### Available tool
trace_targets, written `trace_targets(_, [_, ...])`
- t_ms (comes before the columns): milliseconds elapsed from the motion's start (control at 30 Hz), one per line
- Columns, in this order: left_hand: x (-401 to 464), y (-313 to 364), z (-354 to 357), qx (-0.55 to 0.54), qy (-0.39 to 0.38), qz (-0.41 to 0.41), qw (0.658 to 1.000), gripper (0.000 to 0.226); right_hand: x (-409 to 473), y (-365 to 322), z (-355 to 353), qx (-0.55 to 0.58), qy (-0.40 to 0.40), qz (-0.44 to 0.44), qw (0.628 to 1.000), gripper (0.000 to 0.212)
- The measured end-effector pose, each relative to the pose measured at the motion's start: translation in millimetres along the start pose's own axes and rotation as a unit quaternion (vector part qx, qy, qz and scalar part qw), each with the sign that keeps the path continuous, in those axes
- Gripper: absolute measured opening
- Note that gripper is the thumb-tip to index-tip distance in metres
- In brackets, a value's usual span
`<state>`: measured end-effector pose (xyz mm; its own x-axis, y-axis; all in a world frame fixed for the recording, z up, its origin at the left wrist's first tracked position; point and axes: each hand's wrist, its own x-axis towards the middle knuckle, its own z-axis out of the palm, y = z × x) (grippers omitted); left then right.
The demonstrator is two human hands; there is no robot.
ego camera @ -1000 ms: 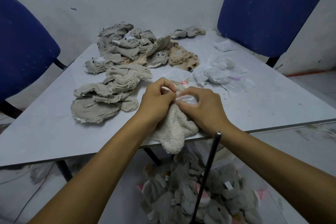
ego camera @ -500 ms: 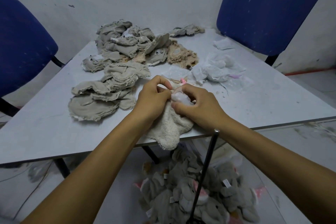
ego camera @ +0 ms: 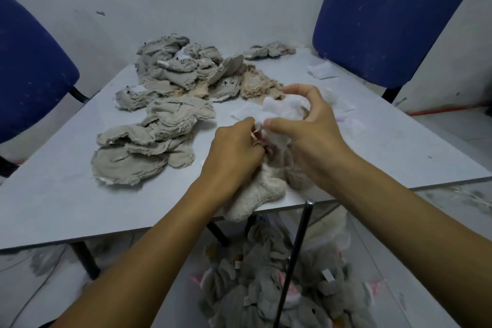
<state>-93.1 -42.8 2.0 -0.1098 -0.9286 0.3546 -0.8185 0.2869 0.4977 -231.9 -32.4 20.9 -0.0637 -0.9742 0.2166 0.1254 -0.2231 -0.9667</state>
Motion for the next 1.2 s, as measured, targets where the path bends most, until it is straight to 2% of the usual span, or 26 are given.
trace_targets(67, [-1, 2, 2, -0.028, -0.003, -0.024, 0.999, 0.009, -9, 12, 2, -0.034, 0.015, -0.013, 0.999, 0.052])
trace_targets(133, [-2, -1, 3, -0.102, -0.012, -0.078, 0.992, 0.006, -15, 23, -2, -0.087, 0.003, -0.042, 0.995, 0.050])
trace_targets(300, [-3, -2, -2, -0.263, -0.033, -0.159, 0.951, 0.018, -12, 37, -14, -0.155, -0.036, -0.047, 0.986, 0.061])
trace_targets(367, [-3, 0, -1, -0.232, -0.032, -0.140, 0.962, 0.019, -12, 41, -18, -0.118, -0.022, -0.040, 0.992, 0.065])
trace_targets(433, [-6, 1, 3, -0.132, -0.028, -0.081, 0.988, 0.023, -10, 43, -21, -0.036, 0.032, -0.020, 0.999, 0.066])
trace_targets(500, [-10, 4, 6, -0.089, -0.008, -0.039, 0.995, 0.022, -9, 44, -22, 0.032, 0.093, 0.006, 0.995, 0.063])
trace_targets(567, [-11, 4, 8, -0.074, 0.019, -0.026, 0.997, 0.017, -9, 44, -22, 0.039, 0.126, 0.008, 0.991, 0.057])
trace_targets(733, [-4, 5, 8, -0.075, -0.045, -0.062, 0.994, 0.005, -14, 42, -21, 0.003, 0.106, -0.038, 0.994, 0.051])
trace_targets(833, [-3, 5, 4, -0.103, -0.025, -0.091, 0.990, 0.009, -19, 38, -20, -0.035, 0.046, -0.085, 0.995, 0.050])
trace_targets(933, [-3, 3, 0, -0.184, -0.015, -0.144, 0.972, 0.014, -22, 38, -18, -0.150, -0.002, -0.122, 0.981, 0.050])
trace_targets(1000, [-2, 2, -3, -0.260, -0.029, -0.178, 0.949, 0.021, -23, 40, -16, -0.238, -0.002, -0.152, 0.959, 0.048])
trace_targets(1200, [-2, -1, -4, -0.391, -0.030, -0.208, 0.896, 0.025, -23, 46, -13, -0.330, -0.002, -0.177, 0.927, 0.027])
